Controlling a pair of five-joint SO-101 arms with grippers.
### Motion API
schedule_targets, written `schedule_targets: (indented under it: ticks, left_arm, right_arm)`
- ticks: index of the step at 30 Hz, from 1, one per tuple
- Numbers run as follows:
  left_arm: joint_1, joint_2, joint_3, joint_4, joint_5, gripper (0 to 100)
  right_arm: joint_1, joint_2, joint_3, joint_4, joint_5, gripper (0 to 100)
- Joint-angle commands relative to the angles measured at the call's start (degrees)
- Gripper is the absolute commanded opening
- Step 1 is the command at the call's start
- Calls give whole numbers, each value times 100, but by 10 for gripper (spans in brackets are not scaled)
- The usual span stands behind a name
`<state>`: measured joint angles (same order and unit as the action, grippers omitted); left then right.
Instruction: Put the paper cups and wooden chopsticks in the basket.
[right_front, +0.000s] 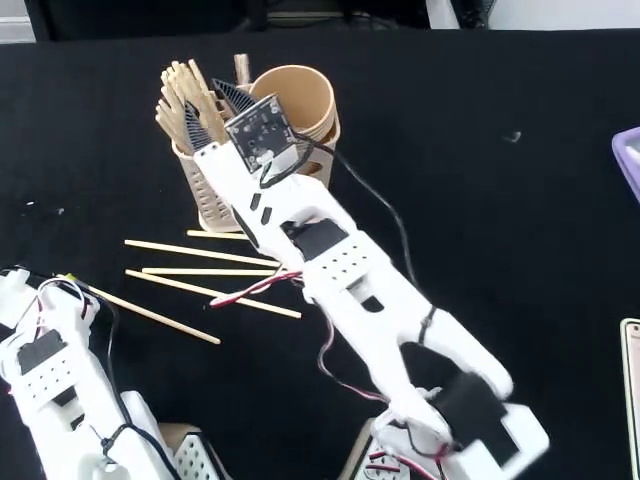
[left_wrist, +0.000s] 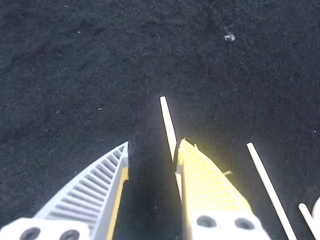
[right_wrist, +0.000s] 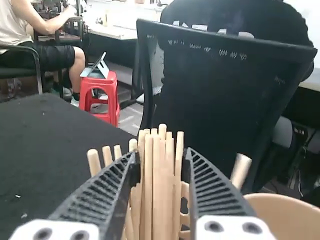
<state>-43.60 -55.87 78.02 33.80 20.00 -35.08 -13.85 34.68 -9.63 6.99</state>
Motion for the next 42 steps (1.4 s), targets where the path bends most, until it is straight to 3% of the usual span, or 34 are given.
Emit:
schedule_targets:
  ticks: [1,5,10,12,18,30,42]
  left_arm:
    - [-31,-97,-57,-114,35,159]
    - [-31,-97,-57,-114,35,159]
    - [-31,-97,-57,-114,35,159]
    - [-31,-97,-57,-114,35,159]
    - [-22,-97,-57,-114,35,159]
    - [-31,-97,-57,-114,35,159]
    - [-31,-97,-57,-114,35,159]
  right_arm:
    - [53,-1024,-4,659,-35,145]
    - [-211,-2281,374,2259,9,145]
    - [-466,-3662,1121,5020,18,145]
    - [-484,-3758,1675,5424,18,145]
    - [-492,-2853,2747,4888,703,149]
    - [-589,444,945,4870,1662,237]
    - [-703,1763,-48,4835,2857,237]
